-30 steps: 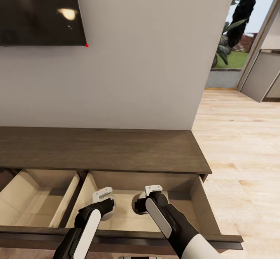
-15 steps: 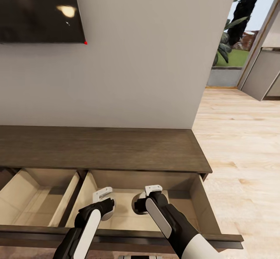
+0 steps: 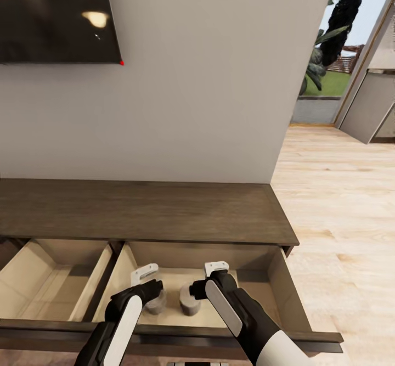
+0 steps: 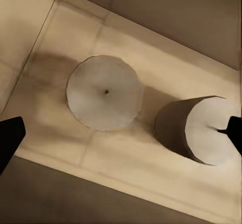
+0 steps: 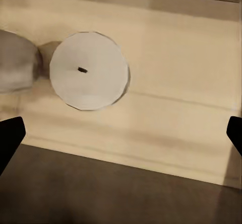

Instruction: Place each of the two pumpkins and all three candles from the living room inside a cabinet in the living room (use any cabinet), then make sure every cabinet is closed, and position the cauldron so it is next to a table in the living room.

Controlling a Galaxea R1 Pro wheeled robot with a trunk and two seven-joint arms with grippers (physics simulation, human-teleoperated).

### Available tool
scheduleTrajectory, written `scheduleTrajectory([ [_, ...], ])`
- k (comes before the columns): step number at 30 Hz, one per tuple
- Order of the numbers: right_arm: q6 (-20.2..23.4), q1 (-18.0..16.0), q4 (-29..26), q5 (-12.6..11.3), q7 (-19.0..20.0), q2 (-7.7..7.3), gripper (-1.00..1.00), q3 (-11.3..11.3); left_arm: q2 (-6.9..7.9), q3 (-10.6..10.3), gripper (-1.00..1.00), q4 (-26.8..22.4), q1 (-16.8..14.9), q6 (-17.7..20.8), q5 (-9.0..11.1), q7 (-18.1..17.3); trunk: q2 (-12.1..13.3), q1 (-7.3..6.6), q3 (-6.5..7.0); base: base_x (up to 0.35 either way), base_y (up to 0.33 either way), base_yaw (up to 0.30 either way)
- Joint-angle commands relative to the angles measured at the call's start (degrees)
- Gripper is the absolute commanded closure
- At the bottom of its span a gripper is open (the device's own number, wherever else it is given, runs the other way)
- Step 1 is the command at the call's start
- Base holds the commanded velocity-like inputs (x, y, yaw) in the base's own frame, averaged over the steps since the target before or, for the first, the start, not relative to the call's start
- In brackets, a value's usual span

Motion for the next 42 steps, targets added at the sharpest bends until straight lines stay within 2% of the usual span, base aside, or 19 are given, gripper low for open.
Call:
scheduleTrajectory([
  [1, 0.0, 0.0, 0.0, 0.0, 0.0, 0.0, -1.0, 0.0, 0.02, 0.0, -1.0, -0.1, 0.0, 0.0, 0.0, 0.0, 0.0, -0.02, 0.23, 0.0, 0.0, 0.0],
  [13, -0.2, 0.0, -0.4, -0.2, 0.4, 0.0, -1.0, -0.3, 0.09, 0.1, -1.0, -3.0, 0.0, 1.1, 0.6, -0.3, 4.4, -2.44, 2.43, -0.041, 0.009, 0.0],
  [26, -1.6, 0.0, -0.4, -0.2, 0.5, 0.0, -1.0, -0.5, -0.01, 0.1, -1.0, -3.2, 0.0, 1.5, 0.6, -0.3, 9.6, -5.3, 4.76, -0.095, 0.007, 0.0],
  [34, -1.7, 0.0, -0.5, -0.3, 0.1, 0.0, -1.0, -2.0, 0.0, 0.1, -1.0, -3.2, 0.0, 1.5, 0.6, -0.2, 12.8, -7.06, 6.2, -0.034, 0.0, 0.0],
  [42, -1.7, 0.0, -0.5, -0.2, 0.1, 0.0, -1.0, -2.1, 0.0, 0.1, -1.0, -3.2, 0.0, 1.5, 0.6, -0.2, 16.0, -8.81, 7.64, -0.126, 0.051, 0.0],
])
